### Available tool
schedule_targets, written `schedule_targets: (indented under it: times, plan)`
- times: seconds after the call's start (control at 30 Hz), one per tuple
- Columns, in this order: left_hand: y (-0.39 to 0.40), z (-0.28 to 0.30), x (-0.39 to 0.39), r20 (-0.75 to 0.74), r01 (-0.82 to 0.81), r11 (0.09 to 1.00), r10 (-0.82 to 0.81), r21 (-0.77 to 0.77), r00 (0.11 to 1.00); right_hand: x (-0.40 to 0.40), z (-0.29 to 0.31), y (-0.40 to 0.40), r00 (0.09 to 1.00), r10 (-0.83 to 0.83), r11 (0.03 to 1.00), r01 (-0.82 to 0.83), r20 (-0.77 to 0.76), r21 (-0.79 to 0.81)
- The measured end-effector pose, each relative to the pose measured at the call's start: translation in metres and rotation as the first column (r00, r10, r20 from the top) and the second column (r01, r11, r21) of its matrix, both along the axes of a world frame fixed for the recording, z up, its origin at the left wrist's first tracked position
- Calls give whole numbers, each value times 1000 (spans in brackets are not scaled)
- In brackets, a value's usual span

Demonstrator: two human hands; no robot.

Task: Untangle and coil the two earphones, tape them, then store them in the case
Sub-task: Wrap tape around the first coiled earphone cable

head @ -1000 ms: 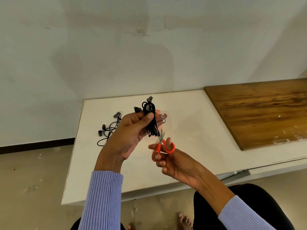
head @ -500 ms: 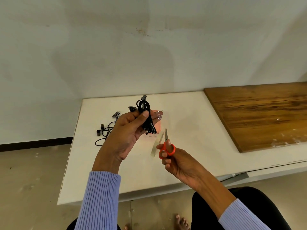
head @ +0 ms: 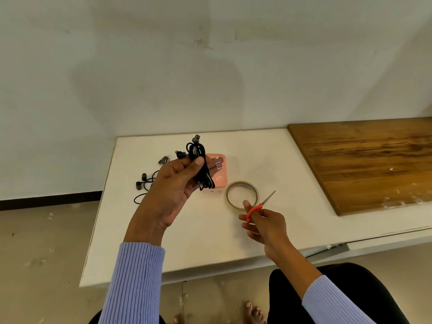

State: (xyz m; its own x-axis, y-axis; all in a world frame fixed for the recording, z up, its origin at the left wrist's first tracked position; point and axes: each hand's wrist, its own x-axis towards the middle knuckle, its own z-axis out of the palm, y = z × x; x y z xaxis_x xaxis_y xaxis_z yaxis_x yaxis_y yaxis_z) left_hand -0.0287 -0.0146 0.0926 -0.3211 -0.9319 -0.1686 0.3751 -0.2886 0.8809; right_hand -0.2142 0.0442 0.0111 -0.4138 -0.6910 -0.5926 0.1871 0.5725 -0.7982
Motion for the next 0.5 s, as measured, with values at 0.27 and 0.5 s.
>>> schedule_targets:
  times: [0.27, 0.5]
  plan:
    - [0, -7, -3, 20, 18, 999, -18, 27, 1000, -19, -22, -24, 998, -59, 998, 59, -36, 0]
    - [1, -16, -7, 32, 54, 996, -56, 65, 998, -43, -27, -68, 955, -17, 997, -7, -297, -78]
